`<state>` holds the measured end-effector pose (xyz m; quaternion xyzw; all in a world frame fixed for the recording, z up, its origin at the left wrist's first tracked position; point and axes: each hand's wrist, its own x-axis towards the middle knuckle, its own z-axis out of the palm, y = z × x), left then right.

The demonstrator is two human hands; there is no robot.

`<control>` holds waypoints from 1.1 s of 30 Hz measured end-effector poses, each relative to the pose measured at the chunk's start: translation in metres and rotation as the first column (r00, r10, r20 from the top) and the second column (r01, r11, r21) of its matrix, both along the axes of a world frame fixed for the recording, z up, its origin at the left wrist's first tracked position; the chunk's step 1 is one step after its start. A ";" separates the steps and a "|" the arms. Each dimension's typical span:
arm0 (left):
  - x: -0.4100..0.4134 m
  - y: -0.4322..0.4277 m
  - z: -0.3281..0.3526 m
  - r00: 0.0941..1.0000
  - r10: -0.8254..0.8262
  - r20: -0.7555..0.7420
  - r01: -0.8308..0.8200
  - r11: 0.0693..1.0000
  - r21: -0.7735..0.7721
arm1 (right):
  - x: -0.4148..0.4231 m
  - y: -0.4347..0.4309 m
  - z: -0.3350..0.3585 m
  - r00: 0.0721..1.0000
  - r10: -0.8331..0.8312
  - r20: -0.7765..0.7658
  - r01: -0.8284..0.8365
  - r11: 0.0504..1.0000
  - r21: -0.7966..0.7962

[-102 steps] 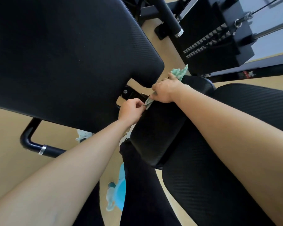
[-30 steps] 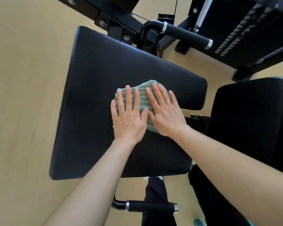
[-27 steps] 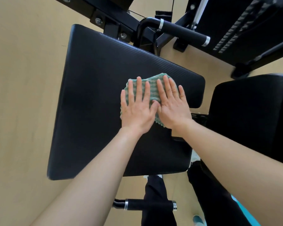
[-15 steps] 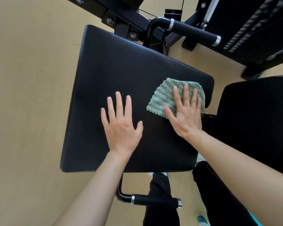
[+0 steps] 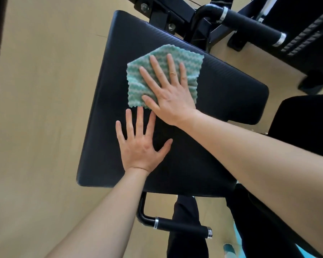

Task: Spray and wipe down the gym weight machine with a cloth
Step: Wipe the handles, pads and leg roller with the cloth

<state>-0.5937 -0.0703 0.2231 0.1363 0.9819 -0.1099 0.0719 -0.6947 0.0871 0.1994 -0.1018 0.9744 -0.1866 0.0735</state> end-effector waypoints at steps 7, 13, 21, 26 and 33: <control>0.002 0.001 -0.001 0.999 -0.018 -0.040 0.018 1.000 0.016 | 0.064 0.064 -0.026 0.974 -0.188 0.129 0.191 0.982 -0.005; 0.003 0.000 -0.005 0.999 -0.007 -0.038 0.007 1.000 0.005 | 0.095 0.117 -0.048 0.661 -0.665 0.348 0.701 0.712 0.031; 0.004 0.000 -0.006 0.999 -0.013 -0.050 0.014 1.000 0.009 | 0.037 0.072 -0.028 0.767 -0.579 0.277 0.604 0.797 -0.004; 0.003 -0.001 -0.008 0.998 -0.015 -0.054 0.016 1.000 0.007 | 0.021 0.025 -0.007 0.983 -0.125 0.131 0.137 0.987 -0.087; 0.003 0.001 -0.005 1.000 -0.001 -0.016 0.001 1.000 -0.006 | 0.077 0.076 -0.031 0.979 -0.132 0.153 0.137 0.990 -0.020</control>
